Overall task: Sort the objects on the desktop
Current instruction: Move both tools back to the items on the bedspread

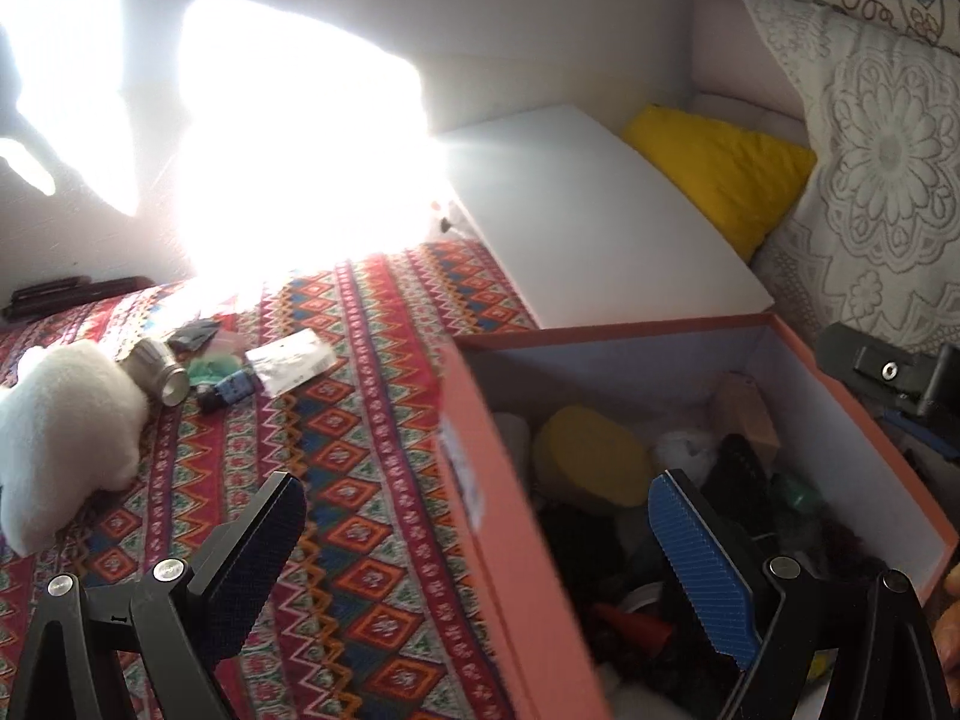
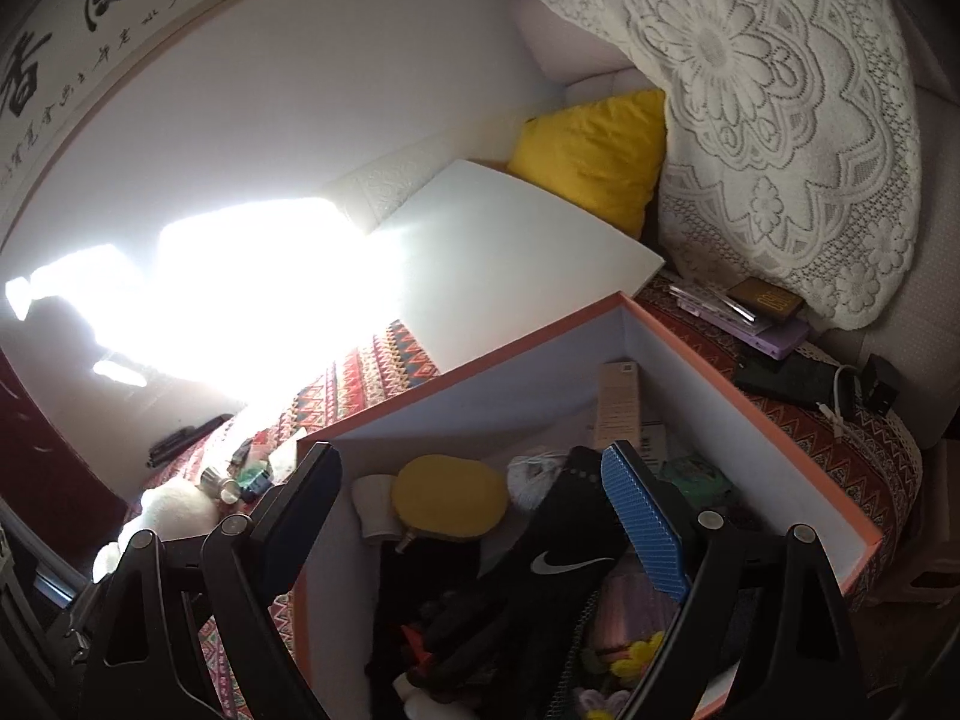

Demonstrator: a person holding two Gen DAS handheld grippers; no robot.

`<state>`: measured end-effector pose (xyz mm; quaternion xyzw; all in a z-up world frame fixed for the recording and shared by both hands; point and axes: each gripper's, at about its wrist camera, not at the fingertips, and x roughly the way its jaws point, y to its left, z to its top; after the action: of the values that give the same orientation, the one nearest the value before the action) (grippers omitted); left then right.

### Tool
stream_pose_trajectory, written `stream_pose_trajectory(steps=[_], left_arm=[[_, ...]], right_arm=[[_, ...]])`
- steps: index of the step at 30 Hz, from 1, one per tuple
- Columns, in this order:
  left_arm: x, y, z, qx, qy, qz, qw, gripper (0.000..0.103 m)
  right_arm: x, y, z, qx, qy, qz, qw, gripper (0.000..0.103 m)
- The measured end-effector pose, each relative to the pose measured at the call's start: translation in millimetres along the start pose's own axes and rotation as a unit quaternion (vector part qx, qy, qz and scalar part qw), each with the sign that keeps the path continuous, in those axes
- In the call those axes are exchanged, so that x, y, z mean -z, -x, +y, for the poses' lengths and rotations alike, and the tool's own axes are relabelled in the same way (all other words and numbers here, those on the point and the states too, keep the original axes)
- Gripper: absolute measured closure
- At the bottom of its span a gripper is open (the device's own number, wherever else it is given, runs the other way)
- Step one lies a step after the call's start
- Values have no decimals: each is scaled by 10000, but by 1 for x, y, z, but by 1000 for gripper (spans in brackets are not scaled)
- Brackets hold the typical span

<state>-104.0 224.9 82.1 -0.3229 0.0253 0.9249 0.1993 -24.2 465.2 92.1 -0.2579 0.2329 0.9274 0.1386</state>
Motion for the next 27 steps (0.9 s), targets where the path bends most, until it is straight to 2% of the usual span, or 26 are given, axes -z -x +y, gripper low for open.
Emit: stream_pose_trajectory(steps=[5,9,14,16,18,19,23,27], left_arm=[[25,10,80,-553,278,77,9981,7],[52,16,156,-1031,552,186,9930,7],[86,13,243,-1483,949,401,9836,7],[96,9,269,-1518,1144,458,9807,7],[103,6,291,-1550,1291,522,9780,7],[104,4,299,-1565,1336,559,9770,7],[96,2,316,-1520,1432,545,9764,7],[88,-2,332,-1332,1751,541,9740,7]], right_arm=[[10,-6,62,-538,361,134,9978,12],[28,-17,118,-929,650,299,9931,12],[57,-49,179,-1500,524,864,9835,16],[70,-75,198,-1706,313,1243,9770,21],[80,-106,213,-1923,-41,1654,9673,32],[84,-124,220,-1996,-259,1850,9619,33],[94,-206,248,-1896,-748,2260,9526,38],[95,-290,271,-1552,-1061,2516,9494,46]])
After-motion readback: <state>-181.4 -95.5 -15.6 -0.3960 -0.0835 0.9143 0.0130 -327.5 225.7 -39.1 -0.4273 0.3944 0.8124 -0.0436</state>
